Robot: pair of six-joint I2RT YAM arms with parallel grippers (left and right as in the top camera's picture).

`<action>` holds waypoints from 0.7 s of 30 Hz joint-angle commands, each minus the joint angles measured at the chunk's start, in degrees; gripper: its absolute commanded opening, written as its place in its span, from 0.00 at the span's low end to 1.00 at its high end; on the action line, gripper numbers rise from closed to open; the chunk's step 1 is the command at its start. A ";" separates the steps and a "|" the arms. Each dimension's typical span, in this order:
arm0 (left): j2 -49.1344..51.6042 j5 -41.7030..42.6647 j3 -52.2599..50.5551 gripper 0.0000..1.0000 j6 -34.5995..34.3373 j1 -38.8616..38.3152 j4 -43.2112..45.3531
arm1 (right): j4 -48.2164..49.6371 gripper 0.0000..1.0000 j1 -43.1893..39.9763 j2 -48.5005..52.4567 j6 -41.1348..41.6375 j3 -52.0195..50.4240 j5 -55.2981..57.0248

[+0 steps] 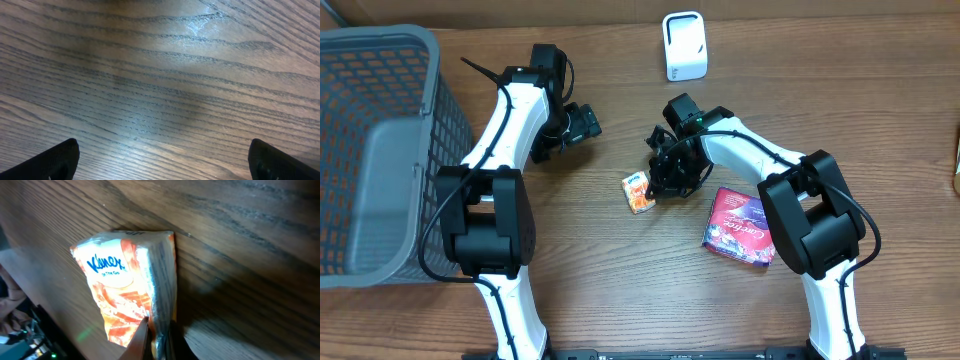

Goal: Scan the item barcode

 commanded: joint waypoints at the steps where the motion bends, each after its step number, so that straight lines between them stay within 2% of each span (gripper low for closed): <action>1: -0.15 0.04 0.20 1.00 0.55 -0.33 0.07 | 0.17 0.04 -1.70 -0.04 1.40 0.20 -4.94; 12: -0.15 0.04 0.20 1.00 0.55 -0.33 0.09 | 3.26 0.04 -14.58 -0.09 -2.56 1.68 -36.85; 17: -0.15 0.04 0.20 1.00 0.55 -0.33 0.09 | 6.43 0.04 -17.31 -0.09 -5.31 1.66 -49.53; 19: -0.15 0.04 0.20 1.00 0.55 -0.33 0.07 | 9.20 0.04 -18.01 -0.09 -5.29 1.66 -54.16; 21: -0.15 0.04 0.20 1.00 0.55 -0.33 0.09 | 11.54 0.04 -18.67 -0.09 -4.85 1.64 -54.23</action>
